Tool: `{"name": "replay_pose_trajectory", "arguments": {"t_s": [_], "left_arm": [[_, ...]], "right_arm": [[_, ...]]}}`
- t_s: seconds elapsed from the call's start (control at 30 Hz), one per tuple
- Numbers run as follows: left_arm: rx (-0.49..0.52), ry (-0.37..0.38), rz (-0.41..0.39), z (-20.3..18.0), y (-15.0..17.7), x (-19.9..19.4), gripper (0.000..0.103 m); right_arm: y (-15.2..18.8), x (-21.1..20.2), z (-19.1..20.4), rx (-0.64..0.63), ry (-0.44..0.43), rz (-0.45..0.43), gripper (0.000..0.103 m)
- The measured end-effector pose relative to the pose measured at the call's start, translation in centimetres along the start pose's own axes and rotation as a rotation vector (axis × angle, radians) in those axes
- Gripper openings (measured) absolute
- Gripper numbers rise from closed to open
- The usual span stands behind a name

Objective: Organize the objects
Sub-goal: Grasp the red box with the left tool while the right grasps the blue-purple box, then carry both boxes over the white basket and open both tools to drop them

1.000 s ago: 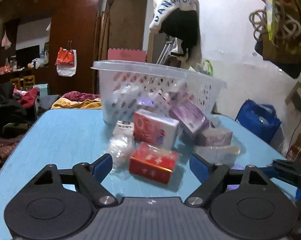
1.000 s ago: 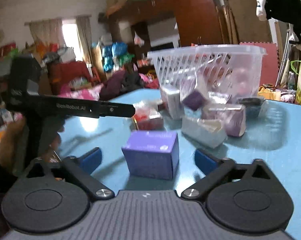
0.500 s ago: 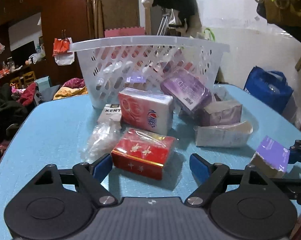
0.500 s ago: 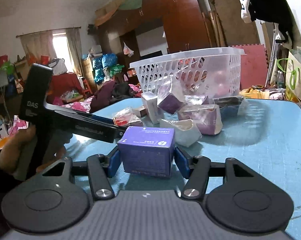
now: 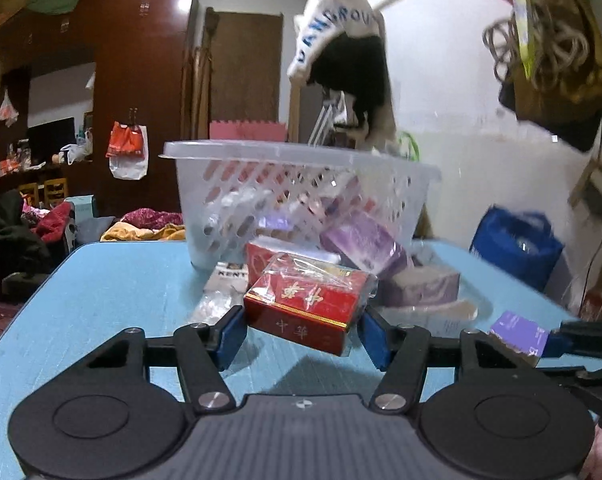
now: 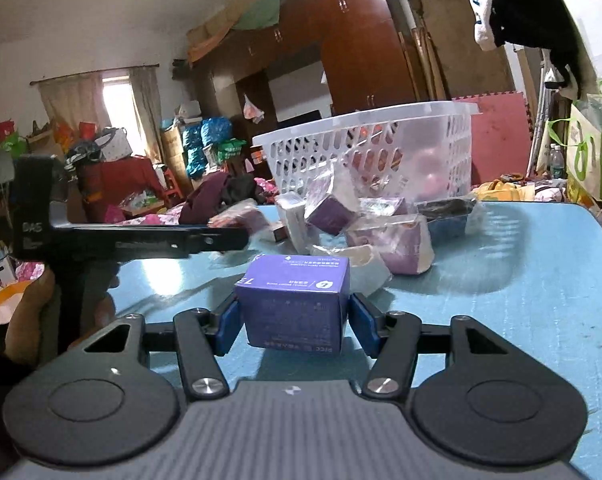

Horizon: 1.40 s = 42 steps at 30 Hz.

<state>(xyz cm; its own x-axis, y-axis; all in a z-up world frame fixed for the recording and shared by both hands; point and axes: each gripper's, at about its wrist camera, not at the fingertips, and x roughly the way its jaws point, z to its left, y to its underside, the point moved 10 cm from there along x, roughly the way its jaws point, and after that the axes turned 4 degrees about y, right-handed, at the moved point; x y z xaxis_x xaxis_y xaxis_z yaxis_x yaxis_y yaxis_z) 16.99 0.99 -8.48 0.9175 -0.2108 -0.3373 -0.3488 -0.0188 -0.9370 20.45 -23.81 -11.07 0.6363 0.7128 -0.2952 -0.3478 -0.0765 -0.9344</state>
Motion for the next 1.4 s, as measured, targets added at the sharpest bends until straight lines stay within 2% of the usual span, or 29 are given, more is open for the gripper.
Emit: {"name": "replay_pose_trajectory", "arguments": {"t_s": [0.23, 0.4, 0.53, 0.63, 0.73, 0.87, 0.9, 0.93, 0.97, 1.03, 1.13, 1.2, 1.23, 1.3, 1.4], "left_arm": [[-0.048, -0.008, -0.099, 1.0, -1.5, -2.7, 0.064], [-0.068, -0.003, -0.132, 1.2, -6.6, -2.9, 0.064], [-0.073, 0.001, -0.114, 1.3, -11.7, -0.4, 0.064], [-0.066, -0.02, -0.064, 1.5, -14.4, 3.2, 0.064], [-0.088, -0.056, -0.012, 2.5, -15.8, 6.7, 0.064], [-0.101, -0.089, -0.003, 3.5, -16.5, 9.7, 0.065], [-0.102, -0.096, 0.001, 3.7, -16.6, 10.2, 0.067], [-0.095, -0.105, 0.016, 3.8, -16.7, 10.9, 0.077], [-0.092, -0.115, 0.035, 4.0, -16.6, 11.2, 0.079], [-0.09, -0.133, 0.044, 4.4, -16.2, 10.8, 0.079], [-0.056, -0.13, -0.003, 4.4, -15.3, 7.5, 0.079], [-0.023, -0.121, -0.038, 4.1, -13.8, 4.4, 0.08], [-0.019, -0.116, -0.035, 4.1, -12.1, 2.8, 0.084], [-0.006, -0.11, 0.016, 4.1, -8.9, 1.3, 0.085], [-0.007, -0.104, 0.117, 4.4, -4.1, 1.2, 0.085]], "right_arm": [[-1.5, -1.2, -2.1, 0.024, 0.037, -0.042, 0.06], [-7.1, -1.2, -2.9, -0.025, 0.104, -0.097, 0.06], [-13.3, 1.1, -1.9, -0.109, 0.124, -0.127, 0.06], [-16.6, 4.6, -1.7, -0.16, 0.158, -0.096, 0.06], [-18.1, 8.3, -2.6, -0.186, 0.227, -0.039, 0.06], [-18.5, 10.9, -3.4, -0.188, 0.224, -0.006, 0.062], [-18.7, 11.4, -3.5, -0.192, 0.228, -0.003, 0.07], [-18.7, 11.6, -3.7, -0.193, 0.236, -0.003, 0.079], [-18.8, 11.7, -3.8, -0.192, 0.258, -0.01, 0.092], [-18.3, 10.9, -3.7, -0.198, 0.292, -0.014, 0.095], [-17.1, 8.0, -3.2, -0.189, 0.25, -0.017, 0.102], [-15.5, 5.5, -3.0, -0.176, 0.23, -0.01, 0.103], [-14.2, 4.1, -2.9, -0.172, 0.218, -0.01, 0.103], [-11.4, 2.7, -2.6, -0.155, 0.183, 0.006, 0.103], [-6.7, 3.2, -2.3, -0.098, 0.12, 0.113, 0.103]]}}
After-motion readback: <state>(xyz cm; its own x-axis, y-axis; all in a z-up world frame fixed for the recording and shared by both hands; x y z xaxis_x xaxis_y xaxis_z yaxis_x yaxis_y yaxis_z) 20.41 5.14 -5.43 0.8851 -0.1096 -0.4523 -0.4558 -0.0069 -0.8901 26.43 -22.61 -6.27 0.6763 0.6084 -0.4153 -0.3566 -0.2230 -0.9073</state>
